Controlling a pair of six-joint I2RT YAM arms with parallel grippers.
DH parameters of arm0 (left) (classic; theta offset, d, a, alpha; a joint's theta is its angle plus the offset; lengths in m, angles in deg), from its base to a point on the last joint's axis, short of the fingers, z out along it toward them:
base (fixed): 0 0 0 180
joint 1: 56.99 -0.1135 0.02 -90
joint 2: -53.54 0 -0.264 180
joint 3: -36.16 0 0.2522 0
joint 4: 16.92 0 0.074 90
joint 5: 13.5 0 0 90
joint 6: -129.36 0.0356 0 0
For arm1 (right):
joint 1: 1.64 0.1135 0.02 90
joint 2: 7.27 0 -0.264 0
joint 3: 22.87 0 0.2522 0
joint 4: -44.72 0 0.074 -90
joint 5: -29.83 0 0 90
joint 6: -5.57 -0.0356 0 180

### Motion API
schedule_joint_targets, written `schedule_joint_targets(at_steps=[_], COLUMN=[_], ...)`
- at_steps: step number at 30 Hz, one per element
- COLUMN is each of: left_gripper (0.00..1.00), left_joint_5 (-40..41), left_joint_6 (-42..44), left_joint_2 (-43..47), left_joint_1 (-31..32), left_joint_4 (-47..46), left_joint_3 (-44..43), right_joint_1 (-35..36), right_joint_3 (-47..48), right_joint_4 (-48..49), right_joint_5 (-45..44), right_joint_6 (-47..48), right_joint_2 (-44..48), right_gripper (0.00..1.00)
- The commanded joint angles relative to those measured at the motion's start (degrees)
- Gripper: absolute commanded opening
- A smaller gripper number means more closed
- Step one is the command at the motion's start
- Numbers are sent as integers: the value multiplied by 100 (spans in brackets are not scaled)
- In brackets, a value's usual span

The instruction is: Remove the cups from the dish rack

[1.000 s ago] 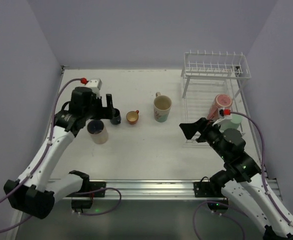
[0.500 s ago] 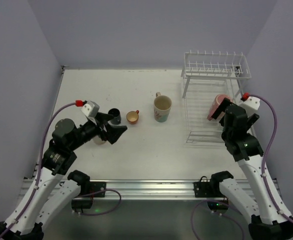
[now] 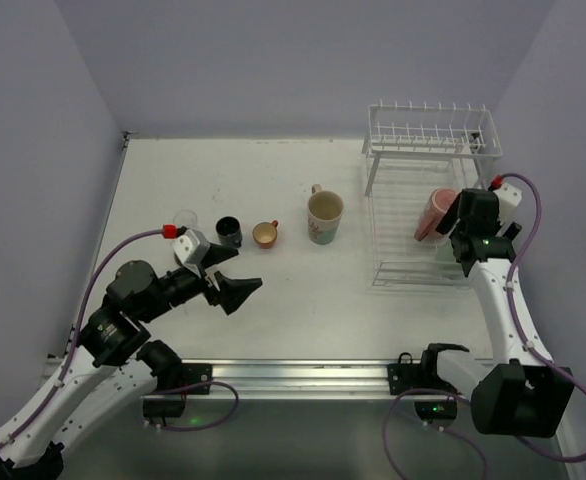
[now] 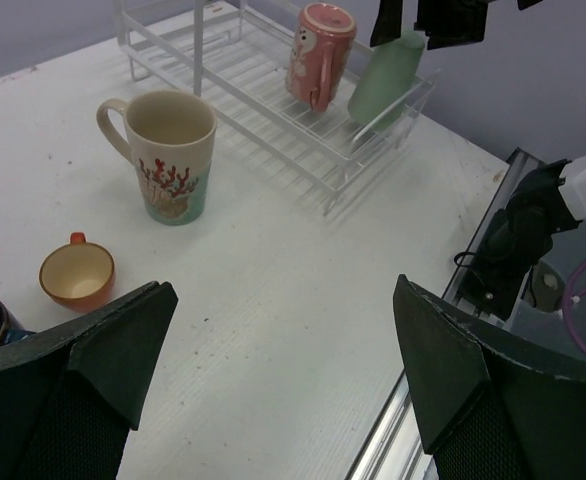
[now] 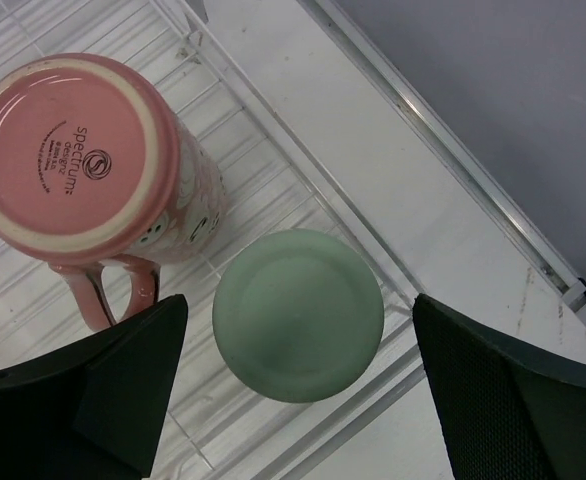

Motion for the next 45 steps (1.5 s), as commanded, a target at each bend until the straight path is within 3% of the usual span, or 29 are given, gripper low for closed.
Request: schedule_joint_targets(at_steps=[1, 8, 14, 23, 28, 30, 34, 35, 40, 45], left_gripper=[100, 100, 100, 100, 100, 100, 100, 100, 100, 100], left_joint_5=[293, 346, 381, 258, -92, -338, -1121, -1244, -1649, -1325], left_joint_6=[154, 154, 163, 75, -407, -871, -1918, -2181, -3764, -4205], left_joint_2=[60, 60, -80, -563, -915, -1152, -1714, -2012, -2961, -3578], left_joint_1=[149, 202, 193, 193, 193, 193, 201, 202, 228, 447], left_joint_4=[5, 5, 14, -109, -451, -758, -2318, -2620, -4771, -5496], left_joint_3=[-26, -17, -26, -113, -429, -491, -264, -106, 369, 291], right_joint_1=[-207, -260, -251, -145, -128, -128, -102, -93, 135, 733], right_joint_3=[70, -70, -45, 271, 386, 246, -446, -623, -1641, -2065], right_joint_4=[375, 630, 631, 262, 331, 611, 1586, 2206, 4169, 5305], right_joint_5=[376, 578, 395, 674, 2122, 3299, 5364, 5986, 6923, 7091], right_joint_6=[92, 4, 30, 48, -57, -381, -1470, -1760, -3448, -3837], right_joint_2=[-108, -468, -170, 1464, 2211, 2537, 2968, 3047, 3320, 3065], right_gripper=[96, 79, 51, 40, 39, 39, 38, 38, 38, 38])
